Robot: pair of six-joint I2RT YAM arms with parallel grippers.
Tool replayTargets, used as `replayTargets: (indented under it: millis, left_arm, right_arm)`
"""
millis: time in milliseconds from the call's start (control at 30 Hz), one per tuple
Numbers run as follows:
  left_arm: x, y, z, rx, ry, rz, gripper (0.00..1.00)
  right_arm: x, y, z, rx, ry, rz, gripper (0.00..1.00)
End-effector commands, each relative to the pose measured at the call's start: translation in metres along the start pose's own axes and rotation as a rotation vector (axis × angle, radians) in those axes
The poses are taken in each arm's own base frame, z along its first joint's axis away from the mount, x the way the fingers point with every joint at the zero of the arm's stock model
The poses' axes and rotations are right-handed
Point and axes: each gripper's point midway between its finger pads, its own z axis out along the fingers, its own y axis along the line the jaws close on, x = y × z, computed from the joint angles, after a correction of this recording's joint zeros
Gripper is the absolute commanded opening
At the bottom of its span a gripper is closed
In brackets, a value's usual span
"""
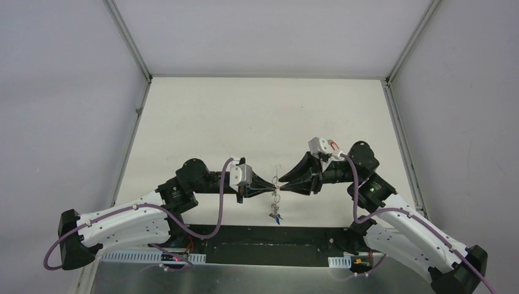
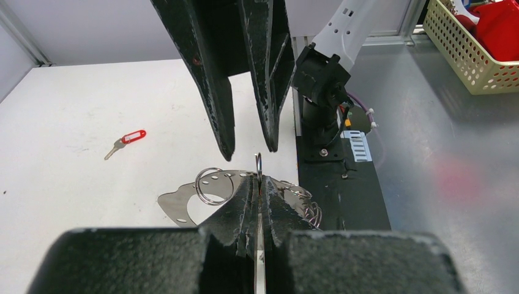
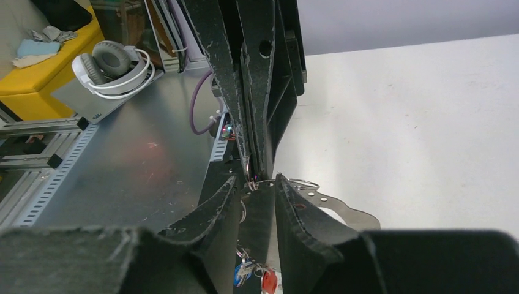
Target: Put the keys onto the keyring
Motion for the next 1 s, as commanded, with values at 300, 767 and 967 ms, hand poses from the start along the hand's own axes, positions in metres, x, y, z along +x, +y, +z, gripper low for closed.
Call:
replayTargets:
  millis: [300, 767, 967]
  left_arm:
    - [-0.028, 0.005, -0.001, -0.023, -0.085, 0.05, 0.0]
    - [-0.021, 0.005, 0.001, -0.019, -0.067, 0.025, 0.0]
    - [-0.018, 0.004, 0.002, -0.018, -0.055, 0.013, 0.0]
  right_arm:
    - [0.001, 0.005, 0.011, -0.053, -0.002, 0.024, 0.13]
    - [0.0, 0.002, 0.018, -0.049, 0.004, 0.04, 0.02]
    - [-0.003, 0.003, 0.019, -0.052, 0.001, 0.033, 0.05]
